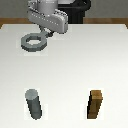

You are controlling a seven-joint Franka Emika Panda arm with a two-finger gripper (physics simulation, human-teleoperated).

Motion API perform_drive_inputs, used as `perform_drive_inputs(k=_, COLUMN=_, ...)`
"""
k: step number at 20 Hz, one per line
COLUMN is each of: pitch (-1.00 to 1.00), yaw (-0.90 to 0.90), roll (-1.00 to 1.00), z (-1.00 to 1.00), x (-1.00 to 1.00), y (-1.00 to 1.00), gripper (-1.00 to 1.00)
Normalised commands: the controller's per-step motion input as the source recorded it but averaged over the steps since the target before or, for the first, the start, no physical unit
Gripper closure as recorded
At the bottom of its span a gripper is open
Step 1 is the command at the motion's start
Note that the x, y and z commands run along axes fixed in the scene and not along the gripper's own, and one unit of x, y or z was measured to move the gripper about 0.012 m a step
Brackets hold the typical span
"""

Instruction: Put the loop with the handle onto the peg.

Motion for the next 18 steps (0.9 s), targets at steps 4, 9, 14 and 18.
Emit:
perform_drive_inputs(k=4, pitch=0.00, yaw=0.00, roll=0.00, z=0.00, x=1.00, y=0.00, gripper=1.00)
perform_drive_inputs(k=9, pitch=0.00, yaw=0.00, roll=0.00, z=0.00, x=1.00, y=0.03, gripper=1.00)
perform_drive_inputs(k=14, pitch=0.00, yaw=0.00, roll=0.00, z=0.00, x=0.20, y=0.40, gripper=1.00)
perform_drive_inputs(k=18, pitch=0.00, yaw=0.00, roll=0.00, z=0.00, x=0.75, y=0.00, gripper=1.00)
